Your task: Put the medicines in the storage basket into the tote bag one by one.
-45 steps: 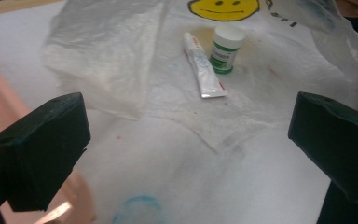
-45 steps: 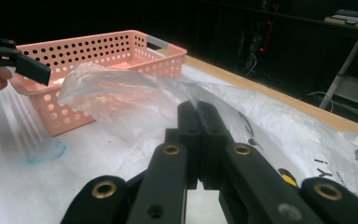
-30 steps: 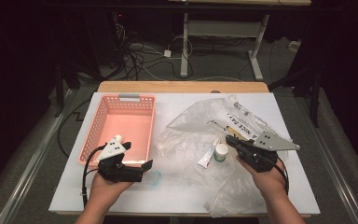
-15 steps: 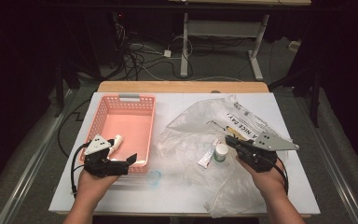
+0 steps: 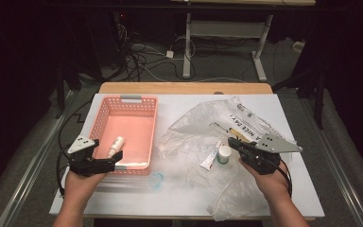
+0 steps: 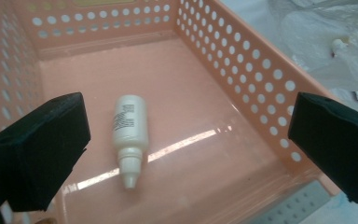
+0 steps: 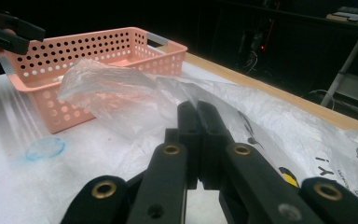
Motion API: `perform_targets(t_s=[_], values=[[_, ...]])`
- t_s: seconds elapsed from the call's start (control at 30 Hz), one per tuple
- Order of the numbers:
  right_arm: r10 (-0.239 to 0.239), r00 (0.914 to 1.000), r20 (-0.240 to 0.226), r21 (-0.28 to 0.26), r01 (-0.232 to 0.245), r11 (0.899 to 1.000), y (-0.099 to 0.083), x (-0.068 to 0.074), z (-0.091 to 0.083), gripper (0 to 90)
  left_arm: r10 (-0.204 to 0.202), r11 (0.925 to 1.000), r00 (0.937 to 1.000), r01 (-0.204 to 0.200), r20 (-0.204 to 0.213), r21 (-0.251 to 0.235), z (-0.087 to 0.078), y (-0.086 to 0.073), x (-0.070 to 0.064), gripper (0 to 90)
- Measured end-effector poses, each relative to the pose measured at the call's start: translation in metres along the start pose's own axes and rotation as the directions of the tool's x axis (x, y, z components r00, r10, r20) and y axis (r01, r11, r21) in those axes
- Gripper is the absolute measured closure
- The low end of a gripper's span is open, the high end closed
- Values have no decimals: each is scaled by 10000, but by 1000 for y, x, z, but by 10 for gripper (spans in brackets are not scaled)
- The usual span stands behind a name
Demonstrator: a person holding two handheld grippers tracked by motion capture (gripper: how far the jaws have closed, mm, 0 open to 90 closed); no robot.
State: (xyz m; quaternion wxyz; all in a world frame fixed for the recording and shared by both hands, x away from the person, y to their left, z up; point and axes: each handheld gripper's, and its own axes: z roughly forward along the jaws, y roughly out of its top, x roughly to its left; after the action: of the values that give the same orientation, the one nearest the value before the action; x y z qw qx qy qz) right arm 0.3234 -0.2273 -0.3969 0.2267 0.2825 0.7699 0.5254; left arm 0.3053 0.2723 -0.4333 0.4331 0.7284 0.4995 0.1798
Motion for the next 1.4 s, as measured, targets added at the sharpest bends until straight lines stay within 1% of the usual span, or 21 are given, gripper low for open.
perform_targets(t_s=[0.17,0.3,0.4,0.47,0.5,0.57,0.7,0.73,0.8,0.9,0.97,1.0,1.07,1.1,1.13,1.17,1.2,1.23,1.33,1.37,1.4], values=[[-14,10000,15,3,14,10000,0,0,0,900,-159,9999,9998,159,-104,1,-2,-2,7,0],[-21,10000,19,27,21,10000,0,0,0,900,-220,9997,9997,219,-72,-102,-2,-2,8,0],[-14,10000,38,50,13,10000,0,1,0,900,-167,9998,9998,166,-94,-83,-2,0,8,0],[-30,10000,58,26,29,10000,0,1,0,900,-37,10000,10000,37,-62,-58,-3,6,6,0],[-25,10000,49,4,25,10000,1,0,0,900,58,10000,9999,-59,-114,-25,-3,9,6,0],[-11,10000,74,-6,11,10000,1,0,-1,900,41,10000,9999,-40,-153,32,-4,16,7,0],[4,10000,41,-79,-4,10000,2,1,-2,900,48,9995,9997,-40,-259,323,1,31,10,0],[9,10000,36,-85,-8,10000,2,1,-2,900,103,9990,9995,-90,-301,433,3,34,10,0],[20,10000,38,-86,-20,10000,2,0,-2,900,338,9973,9984,-308,-444,665,9,41,9,0],[45,10000,51,-83,-45,10000,1,0,-2,900,404,9959,9988,-379,-279,822,18,50,8,0],[84,10000,27,-32,-84,10000,0,0,-1,900,497,9928,9985,-468,-236,1104,27,55,7,0],[111,9999,16,9,-111,9999,0,0,-1,900,406,9916,9991,-385,-142,1234,31,57,8,0],[67,10000,-2,20,-67,10000,0,1,1,900,211,9871,9997,-191,-108,1590,40,61,11,0],[45,10000,-3,25,-45,10000,0,1,0,900,168,9840,9998,-149,-92,1774,44,62,12,0],[54,10000,-1,12,-54,10000,0,1,0,900,83,9794,9999,-61,-102,2016,48,64,14,4],[50,10000,-5,-18,-50,10000,1,1,0,900,28,9735,9998,13,-177,2287,51,65,16,5],[42,10000,3,-28,-42,10000,1,1,-1,900,73,9667,9996,-4,-261,2557,55,66,16,5],[76,10000,24,-51,-76,10000,1,0,-2,900,59,9612,9997,14,-256,2758,57,67,18,8],[143,9999,29,-62,-143,9999,0,-2,-2,900,-218,9479,9995,279,-227,3172,64,68,23,64],[125,9999,21,-71,-124,9999,0,-2,-2,900,-249,9427,9995,303,-203,3323,66,68,24,83],[116,9999,14,-65,-116,9999,0,-2,-2,900,-289,9351,9995,323,-149,3530,69,68,25,111]])
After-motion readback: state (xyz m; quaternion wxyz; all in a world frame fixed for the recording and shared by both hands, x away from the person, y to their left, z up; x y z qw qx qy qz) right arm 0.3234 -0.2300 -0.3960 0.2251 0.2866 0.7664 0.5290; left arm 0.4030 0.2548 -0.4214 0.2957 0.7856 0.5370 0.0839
